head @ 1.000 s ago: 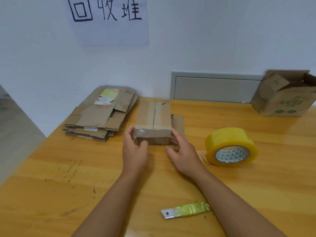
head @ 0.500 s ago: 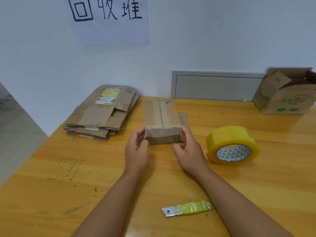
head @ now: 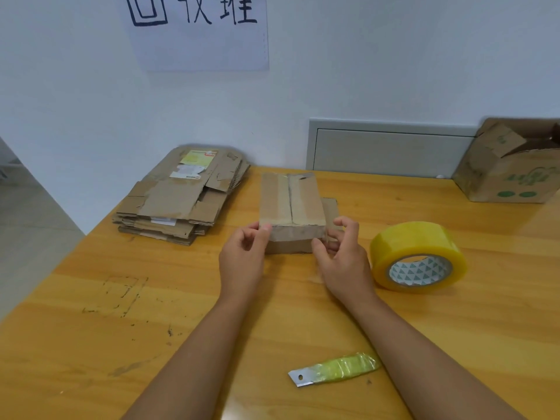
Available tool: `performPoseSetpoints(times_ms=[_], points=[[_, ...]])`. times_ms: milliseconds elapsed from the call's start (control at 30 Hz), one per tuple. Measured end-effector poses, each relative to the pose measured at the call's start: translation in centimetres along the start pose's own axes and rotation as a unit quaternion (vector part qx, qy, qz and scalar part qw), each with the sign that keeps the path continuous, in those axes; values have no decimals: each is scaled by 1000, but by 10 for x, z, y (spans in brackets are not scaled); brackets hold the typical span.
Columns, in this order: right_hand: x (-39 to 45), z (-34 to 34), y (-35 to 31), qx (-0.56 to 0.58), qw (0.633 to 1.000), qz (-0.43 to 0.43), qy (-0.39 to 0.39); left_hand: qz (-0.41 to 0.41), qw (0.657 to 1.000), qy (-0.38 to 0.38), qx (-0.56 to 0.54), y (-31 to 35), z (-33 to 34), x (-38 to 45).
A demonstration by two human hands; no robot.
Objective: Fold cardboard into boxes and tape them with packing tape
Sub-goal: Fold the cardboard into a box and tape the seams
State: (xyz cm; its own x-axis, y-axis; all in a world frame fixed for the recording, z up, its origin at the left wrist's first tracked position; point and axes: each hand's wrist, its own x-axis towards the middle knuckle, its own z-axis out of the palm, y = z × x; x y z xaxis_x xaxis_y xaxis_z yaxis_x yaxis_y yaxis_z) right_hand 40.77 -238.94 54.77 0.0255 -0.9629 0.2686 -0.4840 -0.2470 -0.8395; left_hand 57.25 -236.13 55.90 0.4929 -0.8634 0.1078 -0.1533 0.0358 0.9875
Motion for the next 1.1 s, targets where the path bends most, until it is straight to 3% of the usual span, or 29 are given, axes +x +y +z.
performPoseSetpoints(times_ms=[300, 467, 633, 800, 1100], points=[[0, -5, -4, 133, 989, 58, 6, -49, 997, -17, -49, -1, -6, 5], [1, -5, -13, 91, 994, 53, 7, -55, 997, -22, -57, 0, -6, 5], [10, -8, -12, 84, 988, 127, -15, -62, 995, -30, -72, 1, -8, 6], [13, -7, -9, 161, 967, 198, -22, -54, 995, -40, -79, -1, -9, 7], [17, -3, -3, 220, 948, 230, -13, -33, 996, -59, -65, -9, -12, 10]])
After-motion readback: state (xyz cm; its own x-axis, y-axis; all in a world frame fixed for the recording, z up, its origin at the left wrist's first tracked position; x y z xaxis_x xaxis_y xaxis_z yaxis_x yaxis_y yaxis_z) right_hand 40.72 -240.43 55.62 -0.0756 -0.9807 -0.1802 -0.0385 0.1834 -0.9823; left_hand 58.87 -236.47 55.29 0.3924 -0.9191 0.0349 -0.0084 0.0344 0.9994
